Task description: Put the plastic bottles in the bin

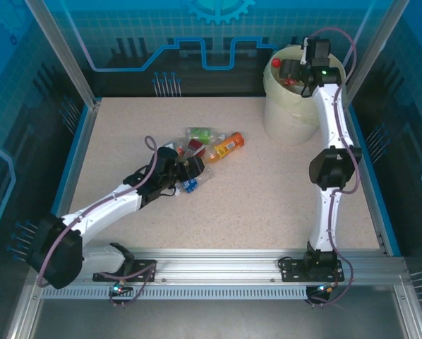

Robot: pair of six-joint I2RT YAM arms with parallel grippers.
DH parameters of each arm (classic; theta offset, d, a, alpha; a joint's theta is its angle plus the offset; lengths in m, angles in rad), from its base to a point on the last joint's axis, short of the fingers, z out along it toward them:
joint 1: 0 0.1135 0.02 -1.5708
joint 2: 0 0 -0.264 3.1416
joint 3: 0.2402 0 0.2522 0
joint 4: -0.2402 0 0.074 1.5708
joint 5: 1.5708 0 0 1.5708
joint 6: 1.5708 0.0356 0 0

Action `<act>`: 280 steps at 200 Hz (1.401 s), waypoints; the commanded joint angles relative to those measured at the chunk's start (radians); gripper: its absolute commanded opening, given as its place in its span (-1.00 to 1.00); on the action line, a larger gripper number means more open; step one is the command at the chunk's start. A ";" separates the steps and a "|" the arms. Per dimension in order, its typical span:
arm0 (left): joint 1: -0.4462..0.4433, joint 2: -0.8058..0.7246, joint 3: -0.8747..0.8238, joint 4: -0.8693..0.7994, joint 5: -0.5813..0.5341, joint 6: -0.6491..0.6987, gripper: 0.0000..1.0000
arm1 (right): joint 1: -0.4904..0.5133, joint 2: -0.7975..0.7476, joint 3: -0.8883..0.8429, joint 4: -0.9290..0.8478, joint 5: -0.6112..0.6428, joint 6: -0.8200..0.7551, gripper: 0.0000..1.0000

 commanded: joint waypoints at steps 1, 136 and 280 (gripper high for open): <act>-0.039 0.039 0.056 -0.134 -0.003 0.101 0.98 | 0.006 -0.157 -0.041 0.000 -0.048 0.010 1.00; -0.063 0.328 0.274 -0.386 -0.071 0.387 0.91 | 0.069 -0.829 -0.937 0.436 -0.578 0.134 1.00; -0.165 0.509 0.350 -0.460 -0.107 0.410 0.59 | 0.092 -1.034 -1.187 0.507 -0.515 0.138 1.00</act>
